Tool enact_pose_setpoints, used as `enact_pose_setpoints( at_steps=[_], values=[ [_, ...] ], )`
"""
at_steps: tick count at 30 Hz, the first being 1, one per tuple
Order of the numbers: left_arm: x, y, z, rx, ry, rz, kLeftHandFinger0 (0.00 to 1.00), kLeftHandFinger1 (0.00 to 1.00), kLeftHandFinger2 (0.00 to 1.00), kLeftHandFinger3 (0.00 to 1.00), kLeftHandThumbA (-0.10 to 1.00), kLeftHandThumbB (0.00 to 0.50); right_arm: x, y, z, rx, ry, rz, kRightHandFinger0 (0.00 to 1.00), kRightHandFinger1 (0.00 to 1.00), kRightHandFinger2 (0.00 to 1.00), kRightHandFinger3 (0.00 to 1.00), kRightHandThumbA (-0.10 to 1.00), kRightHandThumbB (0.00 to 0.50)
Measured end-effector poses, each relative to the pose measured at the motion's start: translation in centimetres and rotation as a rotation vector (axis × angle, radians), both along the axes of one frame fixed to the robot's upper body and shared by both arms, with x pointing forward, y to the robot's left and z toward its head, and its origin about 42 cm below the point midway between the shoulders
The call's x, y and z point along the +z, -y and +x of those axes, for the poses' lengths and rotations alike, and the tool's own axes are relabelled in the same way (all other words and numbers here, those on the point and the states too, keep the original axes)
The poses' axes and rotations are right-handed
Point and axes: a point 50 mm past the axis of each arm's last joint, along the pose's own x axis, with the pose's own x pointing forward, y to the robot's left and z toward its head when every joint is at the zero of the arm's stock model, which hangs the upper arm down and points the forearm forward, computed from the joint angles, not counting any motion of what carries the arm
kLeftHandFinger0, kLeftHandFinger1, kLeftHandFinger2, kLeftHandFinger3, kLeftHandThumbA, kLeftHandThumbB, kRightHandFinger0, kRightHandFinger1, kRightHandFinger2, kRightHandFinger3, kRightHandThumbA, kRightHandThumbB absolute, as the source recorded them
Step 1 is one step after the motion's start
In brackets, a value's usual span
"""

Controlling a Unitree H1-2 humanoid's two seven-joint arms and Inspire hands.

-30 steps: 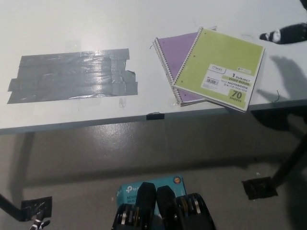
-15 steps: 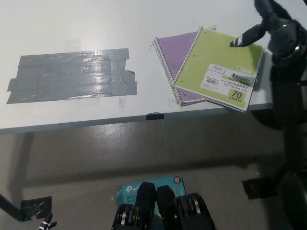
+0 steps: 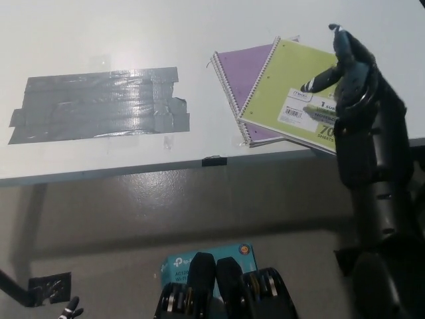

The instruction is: The robot uses its right hand to align two notebooks stacked together until they are fully overlapped

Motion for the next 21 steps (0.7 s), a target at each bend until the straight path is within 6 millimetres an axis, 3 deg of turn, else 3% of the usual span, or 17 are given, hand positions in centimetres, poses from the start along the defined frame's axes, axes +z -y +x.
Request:
enact_pose_setpoints(
  at_steps=[11, 21],
  values=[
    [-0.3, 0.8, -0.1, -0.042, -0.014, -0.008, 0.62, 0.65, 0.83, 1.0, 1.0, 0.5, -6.3, -1.1, -1.6, -0.039, -0.066, -0.037, 1.0, 1.0, 1.0, 1.0, 1.0, 0.268],
    [-0.3, 1.2, -0.1, -0.058, -0.016, -0.008, 0.62, 0.67, 0.84, 1.0, 1.0, 0.5, -7.5, -3.3, -2.3, 0.007, -0.032, -0.157, 1.0, 1.0, 1.0, 1.0, 1.0, 0.282]
  ],
)
